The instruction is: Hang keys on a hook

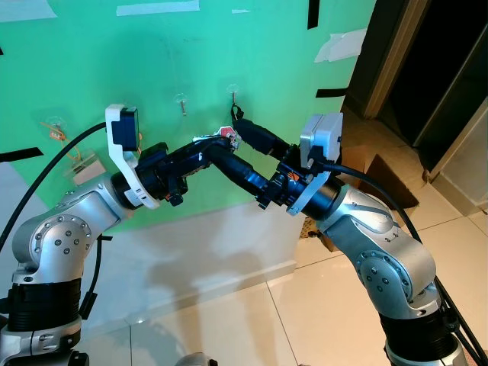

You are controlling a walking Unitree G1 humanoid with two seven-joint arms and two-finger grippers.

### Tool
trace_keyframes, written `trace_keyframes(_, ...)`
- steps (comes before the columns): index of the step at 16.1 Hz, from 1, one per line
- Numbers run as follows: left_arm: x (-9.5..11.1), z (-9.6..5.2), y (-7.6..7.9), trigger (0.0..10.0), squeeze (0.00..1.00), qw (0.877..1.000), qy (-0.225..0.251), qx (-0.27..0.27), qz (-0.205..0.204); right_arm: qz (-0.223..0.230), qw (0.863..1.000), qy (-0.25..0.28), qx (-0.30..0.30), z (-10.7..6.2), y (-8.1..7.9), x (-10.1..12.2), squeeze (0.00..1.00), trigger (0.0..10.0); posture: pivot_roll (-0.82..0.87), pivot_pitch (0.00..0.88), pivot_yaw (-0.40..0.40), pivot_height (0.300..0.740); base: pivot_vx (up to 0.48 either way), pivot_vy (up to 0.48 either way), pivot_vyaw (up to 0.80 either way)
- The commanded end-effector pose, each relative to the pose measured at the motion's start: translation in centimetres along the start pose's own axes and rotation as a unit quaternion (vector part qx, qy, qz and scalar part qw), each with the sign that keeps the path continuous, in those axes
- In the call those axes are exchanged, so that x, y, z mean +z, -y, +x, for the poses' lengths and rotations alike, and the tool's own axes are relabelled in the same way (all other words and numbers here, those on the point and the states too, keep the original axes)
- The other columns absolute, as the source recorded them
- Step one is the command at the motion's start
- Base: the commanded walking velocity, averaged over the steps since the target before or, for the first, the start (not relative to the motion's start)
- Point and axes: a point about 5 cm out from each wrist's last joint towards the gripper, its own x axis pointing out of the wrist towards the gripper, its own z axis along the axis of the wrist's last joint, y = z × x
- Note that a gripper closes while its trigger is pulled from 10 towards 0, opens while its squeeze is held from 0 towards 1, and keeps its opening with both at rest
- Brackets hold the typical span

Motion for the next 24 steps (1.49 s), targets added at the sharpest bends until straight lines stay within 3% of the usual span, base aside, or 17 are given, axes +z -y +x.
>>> trace_keyframes(1, 0.5, 0.0, 0.3, 10.0, 0.00, 1.000, 0.007, -0.005, 0.007, 0.020, 1.000, -0.001, -0.008, -0.4, 0.4, -0.2, 0.00, 0.0, -0.05, 0.000, 0.013, 0.740, 0.000, 0.000, 0.00)
trace_keyframes(3, 0.6, 0.1, 0.3, 10.0, 0.00, 1.000, 0.012, -0.008, 0.006, 0.042, 0.999, 0.008, -0.017, -0.6, 0.6, -0.3, 0.00, 0.0, -0.05, 0.000, 0.014, 0.740, 0.000, 0.000, 0.00)
trace_keyframes(4, 0.8, 0.1, 0.2, 10.0, 0.00, 1.000, 0.019, -0.008, 0.008, 0.060, 0.997, 0.023, -0.033, -0.7, 0.9, -0.2, 0.00, 9.4, -0.05, 0.000, 0.015, 0.740, 0.000, 0.000, 0.00)
trace_keyframes(6, 1.0, 0.1, 0.0, 10.0, 0.00, 1.000, 0.027, -0.001, 0.013, 0.077, 0.995, 0.035, -0.046, -0.9, 1.1, -0.2, 0.00, 10.0, -0.05, 0.000, 0.015, 0.740, 0.000, 0.000, 0.00)
trace_keyframes(7, 1.1, 0.2, -0.2, 10.0, 0.00, 0.999, 0.038, 0.007, 0.014, 0.097, 0.994, 0.034, -0.039, -1.3, 1.0, -0.4, 0.61, 10.0, -0.05, 0.000, 0.015, 0.740, 0.000, 0.000, 0.00)
trace_keyframes(8, 1.1, 0.2, -0.2, 10.0, 0.00, 0.999, 0.040, 0.007, 0.014, 0.106, 0.994, 0.028, -0.026, -1.5, 0.7, -0.6, 1.00, 10.0, -0.05, 0.000, 0.017, 0.740, 0.000, 0.000, 0.00)
trace_keyframes(10, 1.1, 0.4, -0.2, 10.0, 0.00, 0.999, 0.041, 0.004, 0.012, 0.115, 0.993, 0.003, 0.014, -1.6, -0.5, -1.2, 1.00, 10.0, -0.06, 0.000, 0.019, 0.740, 0.000, 0.000, 0.00)
trace_keyframes(12, 1.1, 0.5, -0.2, 10.0, 0.00, 0.999, 0.041, -0.001, 0.010, 0.103, 0.995, -0.010, 0.008, -1.5, -0.6, -1.6, 1.00, 10.0, -0.06, 0.000, 0.019, 0.740, 0.000, 0.000, 0.00)
trace_keyframes(13, 1.1, 0.6, -0.1, 10.0, 0.00, 0.999, 0.040, -0.005, 0.008, 0.097, 0.995, -0.014, -0.003, -1.2, -0.4, -1.7, 0.00, 10.0, -0.05, 0.000, 0.017, 0.740, 0.000, 0.000, 0.00)
trace_keyframes(23, 0.7, 1.0, 0.3, 10.0, 0.00, 0.999, 0.028, -0.020, 0.001, 0.120, 0.993, 0.007, -0.020, -0.1, 0.3, -1.4, 0.00, 10.0, -0.05, 0.000, 0.016, 0.740, 0.000, 0.000, 0.00)
trace_keyframes(24, 0.7, 1.0, 0.3, 10.0, 0.00, 0.999, 0.027, -0.021, 0.000, 0.122, 0.992, 0.009, -0.019, 0.0, 0.3, -1.4, 0.00, 7.9, -0.05, 0.000, 0.017, 0.740, 0.000, 0.000, 0.00)
